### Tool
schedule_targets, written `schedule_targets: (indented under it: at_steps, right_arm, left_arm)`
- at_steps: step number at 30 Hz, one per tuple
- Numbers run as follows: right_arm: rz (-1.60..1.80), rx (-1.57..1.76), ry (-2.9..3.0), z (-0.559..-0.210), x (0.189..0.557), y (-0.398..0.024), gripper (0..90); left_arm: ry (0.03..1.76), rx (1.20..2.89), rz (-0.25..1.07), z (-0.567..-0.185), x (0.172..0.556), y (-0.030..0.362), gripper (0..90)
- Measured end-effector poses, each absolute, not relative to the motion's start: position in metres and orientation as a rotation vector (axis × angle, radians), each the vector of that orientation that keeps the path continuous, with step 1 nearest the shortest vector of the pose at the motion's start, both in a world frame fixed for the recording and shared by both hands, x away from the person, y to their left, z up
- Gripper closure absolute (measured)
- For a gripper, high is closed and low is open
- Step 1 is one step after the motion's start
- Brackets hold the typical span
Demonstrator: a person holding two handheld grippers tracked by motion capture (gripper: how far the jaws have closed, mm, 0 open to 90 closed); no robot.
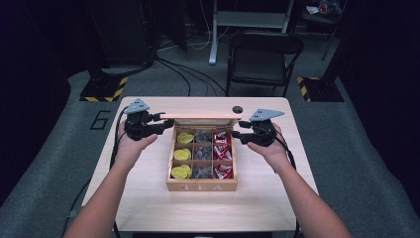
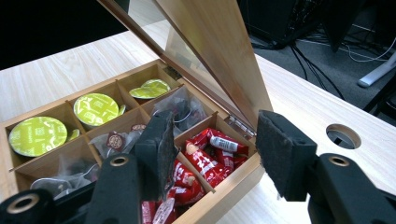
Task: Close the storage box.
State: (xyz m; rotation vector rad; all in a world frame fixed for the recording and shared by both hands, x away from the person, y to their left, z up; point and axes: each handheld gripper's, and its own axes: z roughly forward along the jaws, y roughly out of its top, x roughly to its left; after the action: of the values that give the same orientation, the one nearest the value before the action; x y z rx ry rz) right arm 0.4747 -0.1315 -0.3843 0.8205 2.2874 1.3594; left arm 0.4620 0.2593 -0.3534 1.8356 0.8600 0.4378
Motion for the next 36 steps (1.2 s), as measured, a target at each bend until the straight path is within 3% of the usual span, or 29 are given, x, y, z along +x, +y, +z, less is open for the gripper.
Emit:
schedule_targets:
  at_steps: [36]
  right_arm:
    - [1.381,0.757,2.308,-0.386,0.425,-0.135,50.8]
  left_arm:
    - [0.851,1.890,0.401,-0.395,0.413,0.262,48.5]
